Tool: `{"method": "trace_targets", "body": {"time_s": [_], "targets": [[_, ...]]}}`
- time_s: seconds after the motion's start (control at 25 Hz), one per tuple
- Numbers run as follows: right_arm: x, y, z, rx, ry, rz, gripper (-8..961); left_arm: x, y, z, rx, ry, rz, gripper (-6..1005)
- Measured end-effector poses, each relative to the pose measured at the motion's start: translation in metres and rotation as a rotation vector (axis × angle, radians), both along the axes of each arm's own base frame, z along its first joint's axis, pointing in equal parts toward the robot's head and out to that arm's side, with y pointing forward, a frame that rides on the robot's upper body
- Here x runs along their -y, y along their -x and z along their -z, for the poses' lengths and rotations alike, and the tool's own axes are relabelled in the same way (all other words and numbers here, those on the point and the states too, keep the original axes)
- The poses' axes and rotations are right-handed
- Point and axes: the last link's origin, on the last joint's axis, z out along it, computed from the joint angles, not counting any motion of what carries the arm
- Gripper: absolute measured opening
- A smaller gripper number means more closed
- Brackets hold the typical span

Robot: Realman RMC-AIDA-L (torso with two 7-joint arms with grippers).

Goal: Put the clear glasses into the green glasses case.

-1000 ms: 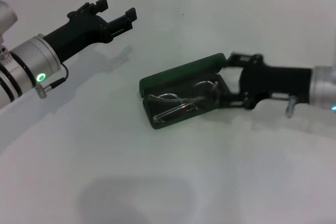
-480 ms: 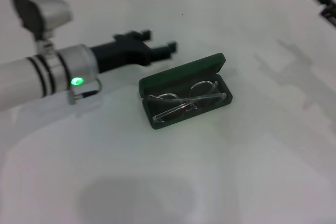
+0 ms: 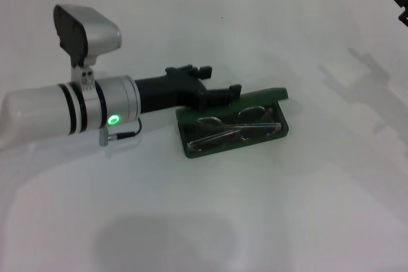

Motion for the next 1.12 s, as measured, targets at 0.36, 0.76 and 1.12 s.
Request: {"method": "trace_targets", "body": {"time_s": [0.36,0.76,1.12], "targets": [[-0.004,0.002,0.003,0.006,0.008,0.008,770,0.014,0.016,0.005,-0.033,0.0,0.014,888],[-0.008,0.009,0.013,0.047,0.067,-0.018,770,0.022,0.016,-0.004,0.031,-0.035,0.07,888],[0.003,0.05,0.049,0.362,0.59,-0.381,770,0.063,0.003,-0.059,0.245,-0.115,0.435,888]]}}
